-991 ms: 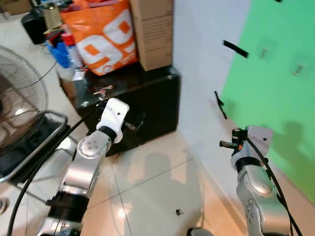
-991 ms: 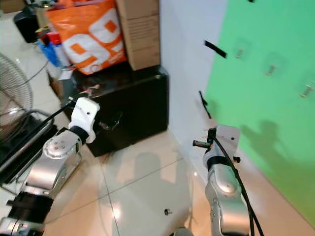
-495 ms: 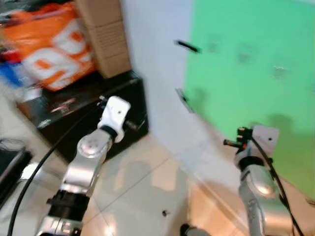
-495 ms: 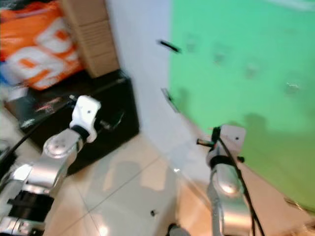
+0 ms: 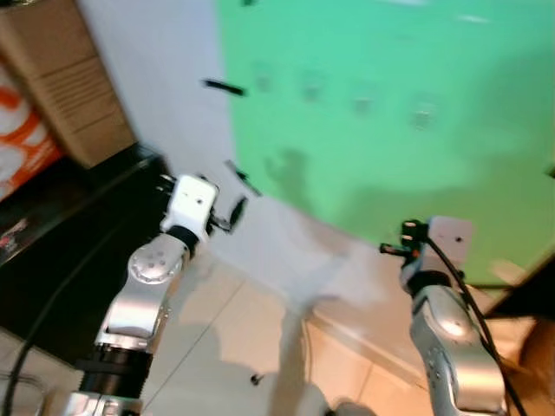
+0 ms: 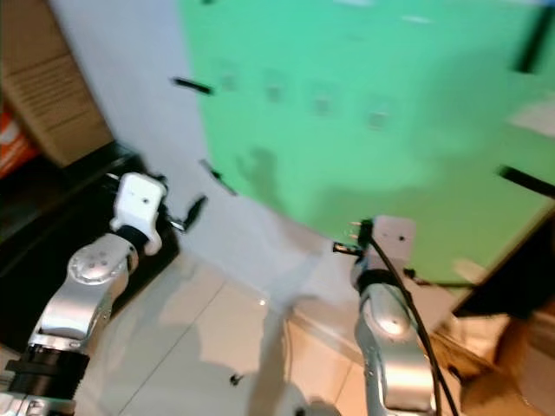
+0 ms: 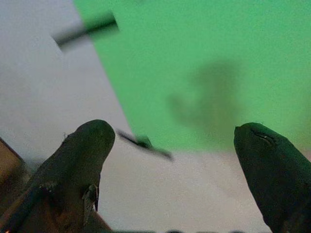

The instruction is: Hang keys on a hook

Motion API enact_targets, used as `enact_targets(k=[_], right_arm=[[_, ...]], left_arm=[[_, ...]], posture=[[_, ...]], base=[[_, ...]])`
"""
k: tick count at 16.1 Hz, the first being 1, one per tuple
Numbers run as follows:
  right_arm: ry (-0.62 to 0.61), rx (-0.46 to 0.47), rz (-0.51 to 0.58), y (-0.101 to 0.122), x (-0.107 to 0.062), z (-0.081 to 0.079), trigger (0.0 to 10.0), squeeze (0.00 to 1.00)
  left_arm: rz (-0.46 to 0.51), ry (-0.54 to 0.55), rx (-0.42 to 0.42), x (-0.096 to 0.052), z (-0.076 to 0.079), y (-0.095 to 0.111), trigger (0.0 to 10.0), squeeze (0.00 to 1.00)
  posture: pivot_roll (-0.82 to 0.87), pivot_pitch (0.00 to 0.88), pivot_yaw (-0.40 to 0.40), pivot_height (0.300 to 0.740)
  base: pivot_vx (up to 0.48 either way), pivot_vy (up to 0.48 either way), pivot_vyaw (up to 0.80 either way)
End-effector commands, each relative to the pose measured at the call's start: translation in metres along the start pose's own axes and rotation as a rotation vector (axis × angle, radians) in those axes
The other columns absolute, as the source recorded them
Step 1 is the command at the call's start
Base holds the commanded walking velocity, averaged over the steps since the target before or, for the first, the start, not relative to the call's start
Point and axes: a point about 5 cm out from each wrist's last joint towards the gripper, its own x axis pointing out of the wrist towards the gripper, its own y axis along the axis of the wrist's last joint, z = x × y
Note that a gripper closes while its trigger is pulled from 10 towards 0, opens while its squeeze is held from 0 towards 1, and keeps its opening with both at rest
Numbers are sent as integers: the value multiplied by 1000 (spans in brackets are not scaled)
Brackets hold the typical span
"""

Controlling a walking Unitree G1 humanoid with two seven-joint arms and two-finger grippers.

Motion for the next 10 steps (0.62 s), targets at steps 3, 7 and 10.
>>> enact_targets(k=[3, 7, 10], right_arm=[[12, -11, -2, 0, 3, 0, 10000, 0], [35, -20, -8, 0, 5, -2, 10000, 0], [124, 0, 40, 10, 6, -9, 10000, 0]], left_arm=[[62, 168, -1, -2, -17, 5, 10000, 0], [57, -20, -71, -6, -8, 6, 10000, 0], [67, -105, -81, -11, 4, 5, 10000, 0]], posture=[[-40, 0, 47, 740], [-36, 0, 46, 740], [-29, 0, 32, 740]], base=[[0, 0, -800], [0, 0, -680], [0, 0, 0]])
